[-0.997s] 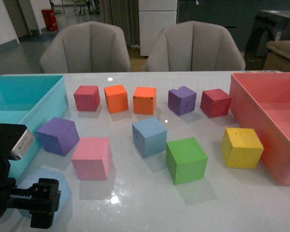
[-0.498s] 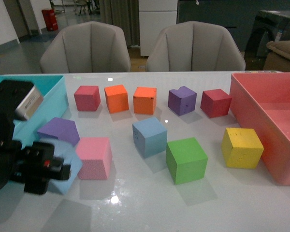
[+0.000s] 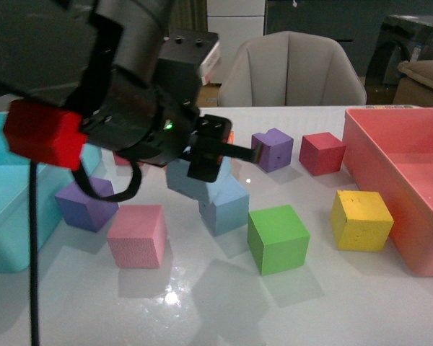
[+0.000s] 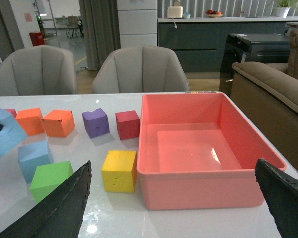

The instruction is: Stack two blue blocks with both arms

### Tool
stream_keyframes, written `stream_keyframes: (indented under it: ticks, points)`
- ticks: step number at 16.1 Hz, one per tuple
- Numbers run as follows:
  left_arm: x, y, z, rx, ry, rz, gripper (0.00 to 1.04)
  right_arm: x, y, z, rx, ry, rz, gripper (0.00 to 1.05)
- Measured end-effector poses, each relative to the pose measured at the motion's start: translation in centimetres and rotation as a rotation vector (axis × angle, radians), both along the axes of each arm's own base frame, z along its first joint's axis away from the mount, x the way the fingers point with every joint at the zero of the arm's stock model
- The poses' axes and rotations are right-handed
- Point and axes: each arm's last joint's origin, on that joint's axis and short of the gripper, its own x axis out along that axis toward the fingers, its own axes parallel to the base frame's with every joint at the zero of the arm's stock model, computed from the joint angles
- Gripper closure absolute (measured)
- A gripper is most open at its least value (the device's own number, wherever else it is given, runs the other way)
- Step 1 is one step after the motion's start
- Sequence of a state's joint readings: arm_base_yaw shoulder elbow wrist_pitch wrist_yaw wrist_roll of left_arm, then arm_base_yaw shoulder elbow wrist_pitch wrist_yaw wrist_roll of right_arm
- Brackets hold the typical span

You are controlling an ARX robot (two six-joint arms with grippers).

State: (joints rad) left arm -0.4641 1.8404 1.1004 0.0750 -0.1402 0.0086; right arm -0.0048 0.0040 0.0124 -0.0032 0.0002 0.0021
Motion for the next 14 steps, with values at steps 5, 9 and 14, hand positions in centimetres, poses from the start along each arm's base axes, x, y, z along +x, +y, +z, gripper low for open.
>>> stream_keyframes:
  ticks: [5,9,14]
  points:
    - [3.6,-3.5,-0.1,0.047,0.029,-0.02,0.7,0.0,0.0,0.0,0.0,0.0,0.0,0.06]
    - [5.0,-4.2,-0.8,0.076,0.049,-0.024,0.7,0.0,0.0,0.0,0.0,0.0,0.0,0.06]
    - [5.2,-4.3,-1.9,0.109,0.07,-0.038,0.7,0.0,0.0,0.0,0.0,0.0,0.0,0.06]
